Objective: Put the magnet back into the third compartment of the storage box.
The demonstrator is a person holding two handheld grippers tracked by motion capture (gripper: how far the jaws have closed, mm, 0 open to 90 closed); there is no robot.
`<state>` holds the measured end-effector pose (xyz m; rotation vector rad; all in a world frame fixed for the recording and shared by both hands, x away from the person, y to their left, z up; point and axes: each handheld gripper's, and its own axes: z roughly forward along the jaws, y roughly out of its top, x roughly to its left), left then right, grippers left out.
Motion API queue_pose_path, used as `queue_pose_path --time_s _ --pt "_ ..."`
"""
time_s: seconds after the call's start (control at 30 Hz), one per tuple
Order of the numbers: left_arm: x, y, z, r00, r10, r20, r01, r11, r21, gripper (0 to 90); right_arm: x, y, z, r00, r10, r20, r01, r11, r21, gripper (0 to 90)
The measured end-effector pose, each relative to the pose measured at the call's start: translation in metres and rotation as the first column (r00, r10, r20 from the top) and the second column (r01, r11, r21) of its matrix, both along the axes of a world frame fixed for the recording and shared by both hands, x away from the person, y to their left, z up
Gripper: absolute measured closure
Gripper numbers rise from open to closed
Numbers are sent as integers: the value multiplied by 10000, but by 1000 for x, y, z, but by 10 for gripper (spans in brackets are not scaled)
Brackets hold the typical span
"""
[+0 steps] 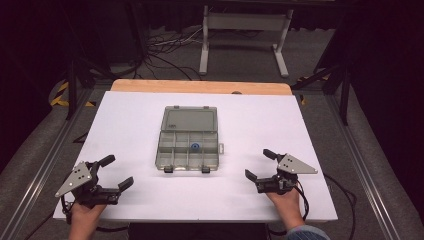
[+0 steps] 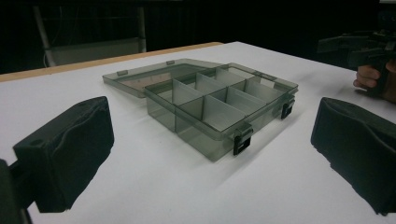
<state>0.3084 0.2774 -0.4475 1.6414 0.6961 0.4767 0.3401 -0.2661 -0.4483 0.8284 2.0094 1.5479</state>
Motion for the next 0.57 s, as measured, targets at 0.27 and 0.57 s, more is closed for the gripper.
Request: queue_pose_path --time_s 0.27,0.57 --pt "-1 0 1 10000 19 -33 -19 10000 34 1 0 1 0 10000 24 -8 -24 10000 -50 12" --pt "0 -1 1 10000 10 -33 -9 9999 153 2 -1 1 0 10000 42 39 -42 10000 -61 14"
